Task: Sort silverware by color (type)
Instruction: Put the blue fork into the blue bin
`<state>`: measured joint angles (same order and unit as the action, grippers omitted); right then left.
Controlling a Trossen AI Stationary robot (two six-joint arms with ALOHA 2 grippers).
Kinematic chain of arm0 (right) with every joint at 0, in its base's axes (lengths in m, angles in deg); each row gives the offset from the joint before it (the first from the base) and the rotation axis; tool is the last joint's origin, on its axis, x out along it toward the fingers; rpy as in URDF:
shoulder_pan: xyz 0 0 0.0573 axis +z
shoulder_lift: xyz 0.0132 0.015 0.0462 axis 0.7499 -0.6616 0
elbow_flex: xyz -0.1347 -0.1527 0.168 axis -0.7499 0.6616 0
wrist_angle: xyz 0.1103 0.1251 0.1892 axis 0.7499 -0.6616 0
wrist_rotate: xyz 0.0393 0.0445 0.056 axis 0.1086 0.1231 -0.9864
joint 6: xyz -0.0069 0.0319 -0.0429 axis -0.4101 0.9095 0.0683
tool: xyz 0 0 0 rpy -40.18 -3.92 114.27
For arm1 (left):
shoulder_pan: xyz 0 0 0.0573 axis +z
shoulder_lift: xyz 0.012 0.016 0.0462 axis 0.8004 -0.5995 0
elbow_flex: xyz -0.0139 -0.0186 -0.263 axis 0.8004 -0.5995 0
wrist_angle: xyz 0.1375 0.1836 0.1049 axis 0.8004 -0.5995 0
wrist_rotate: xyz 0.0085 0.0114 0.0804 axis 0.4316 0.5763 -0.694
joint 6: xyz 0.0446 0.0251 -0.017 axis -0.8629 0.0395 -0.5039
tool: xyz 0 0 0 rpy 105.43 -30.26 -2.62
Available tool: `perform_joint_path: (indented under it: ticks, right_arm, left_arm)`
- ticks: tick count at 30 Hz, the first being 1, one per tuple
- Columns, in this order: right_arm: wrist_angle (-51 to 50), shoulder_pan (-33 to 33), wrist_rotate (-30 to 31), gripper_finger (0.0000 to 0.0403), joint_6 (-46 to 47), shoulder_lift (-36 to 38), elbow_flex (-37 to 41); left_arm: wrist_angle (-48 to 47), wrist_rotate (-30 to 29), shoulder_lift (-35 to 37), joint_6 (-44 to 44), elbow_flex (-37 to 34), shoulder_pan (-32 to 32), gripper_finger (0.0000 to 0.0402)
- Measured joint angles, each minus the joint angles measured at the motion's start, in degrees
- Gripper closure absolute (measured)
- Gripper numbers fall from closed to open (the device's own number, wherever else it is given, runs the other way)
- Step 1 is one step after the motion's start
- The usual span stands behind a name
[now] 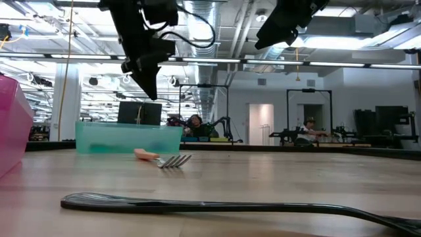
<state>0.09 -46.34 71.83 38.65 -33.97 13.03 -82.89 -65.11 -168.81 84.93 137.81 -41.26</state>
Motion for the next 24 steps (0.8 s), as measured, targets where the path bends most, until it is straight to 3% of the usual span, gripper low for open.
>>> perform_joint_path:
  ticks: [4, 13, 24]
  right_arm:
    - [0.00, -0.11, 0.00, 0.0200, -0.01, 0.01, 0.00]
    - [-0.49, -0.11, 0.02, 0.0200, -0.01, 0.01, 0.00]
    - [-2.88, 0.04, 0.07, 0.0200, 0.47, 0.01, 0.00]
  left_arm:
    - [-0.17, -2.32, 0.50, -2.10, 0.00, 5.71, 0.0401]
    - [0.72, -0.24, 0.46, -7.77, -0.26, 16.95, 0.0401]
    - [10.22, 2.96, 0.42, -10.65, -10.57, 22.47, 0.0401]
